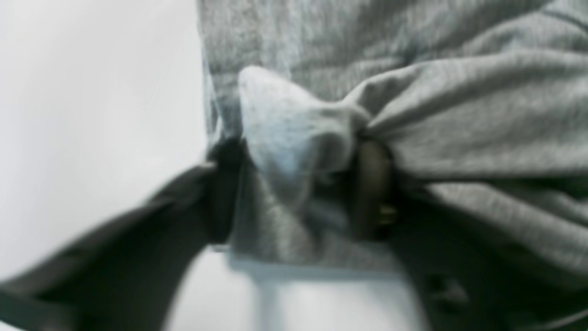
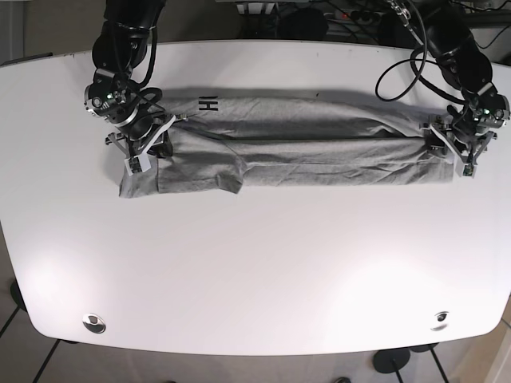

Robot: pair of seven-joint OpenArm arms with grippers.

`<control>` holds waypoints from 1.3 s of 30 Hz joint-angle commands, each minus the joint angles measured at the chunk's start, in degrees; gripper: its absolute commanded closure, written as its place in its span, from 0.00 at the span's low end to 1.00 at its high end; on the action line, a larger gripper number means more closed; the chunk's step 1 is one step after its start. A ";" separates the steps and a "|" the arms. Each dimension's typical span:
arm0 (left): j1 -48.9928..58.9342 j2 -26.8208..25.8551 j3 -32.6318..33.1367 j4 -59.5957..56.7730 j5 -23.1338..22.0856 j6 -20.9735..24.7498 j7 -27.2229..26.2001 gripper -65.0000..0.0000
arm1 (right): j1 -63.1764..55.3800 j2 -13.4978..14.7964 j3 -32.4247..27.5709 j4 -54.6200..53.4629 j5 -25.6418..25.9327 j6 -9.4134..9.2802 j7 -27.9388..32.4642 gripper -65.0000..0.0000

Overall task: Fold the T-shirt properly
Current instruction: 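Lower the folded edge and press it flat with both grippers, then release with the left gripper and move it to the shirt's middle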

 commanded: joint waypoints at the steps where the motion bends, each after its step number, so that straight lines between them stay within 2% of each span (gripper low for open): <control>1: 0.14 -1.48 -2.67 5.26 -5.28 0.03 -0.89 0.20 | 0.08 0.21 0.17 1.80 -0.84 -0.57 -0.72 0.93; 3: 1.10 -2.09 -5.04 6.32 -12.75 0.03 1.66 0.18 | 0.08 -0.67 0.17 1.80 -0.84 -0.57 -0.72 0.93; 4: 1.19 -4.20 -6.36 6.23 -17.59 0.03 3.51 0.17 | 0.00 -0.67 0.17 2.07 -0.84 -0.57 -0.72 0.93; 6: 1.28 -5.52 -7.77 3.59 -22.25 0.03 5.00 0.17 | 0.00 -0.67 0.17 2.07 -0.84 -0.57 -0.72 0.93; 7: 1.19 -5.87 -8.21 1.13 -23.21 0.03 5.18 0.17 | 0.00 -0.76 0.17 2.07 -0.84 -0.57 -0.72 0.93; 9: 0.84 -7.81 -8.56 -5.29 -23.74 0.03 5.00 0.17 | 0.00 -0.84 0.17 2.07 -0.84 -0.57 -0.72 0.93; 12: 0.75 -7.98 -8.56 -9.86 -23.74 0.03 4.92 0.18 | 0.00 -0.84 0.17 2.07 -0.84 -0.57 -0.72 0.93; 18: 0.75 -7.63 -8.03 -11.18 -23.83 0.03 4.92 0.17 | 0.00 -0.93 0.17 2.07 -0.84 -0.48 -0.72 0.93; 23: -1.09 -7.10 -2.93 -15.66 -23.74 0.03 5.00 0.18 | 0.00 -0.93 0.17 2.07 -0.84 -0.48 -0.63 0.93; 27: -1.36 -7.19 -2.67 -17.86 -23.65 0.03 5.27 0.19 | 0.00 -0.93 0.17 2.07 -0.84 -0.48 -0.63 0.93; 28: -1.45 -7.19 -2.67 -17.86 -23.48 0.03 5.18 0.27 | 0.00 -0.93 0.17 2.07 -0.84 -0.48 -0.54 0.93; 29: -1.45 -7.10 -2.67 -17.86 -23.48 0.03 5.00 0.39 | 0.00 -0.93 0.17 2.07 -0.84 -0.48 -0.54 0.93; 32: -1.53 -6.93 -2.49 -17.86 -23.65 0.03 5.00 0.95 | 0.00 -0.93 0.17 1.89 -0.84 -0.48 -0.46 0.93; 33: -1.53 -6.93 -1.88 -17.86 -23.74 0.03 5.00 1.00 | 0.00 -0.93 0.17 1.89 -0.84 -0.48 -0.46 0.93; 35: -1.53 -6.93 -0.38 -15.75 -23.83 0.03 5.00 1.00 | 0.00 -0.93 0.17 1.80 -0.84 -0.48 -0.46 0.93; 39: 3.48 -2.62 2.17 0.87 -23.48 0.03 5.09 1.00 | 0.00 -0.93 0.17 1.80 -0.84 -0.48 -0.46 0.93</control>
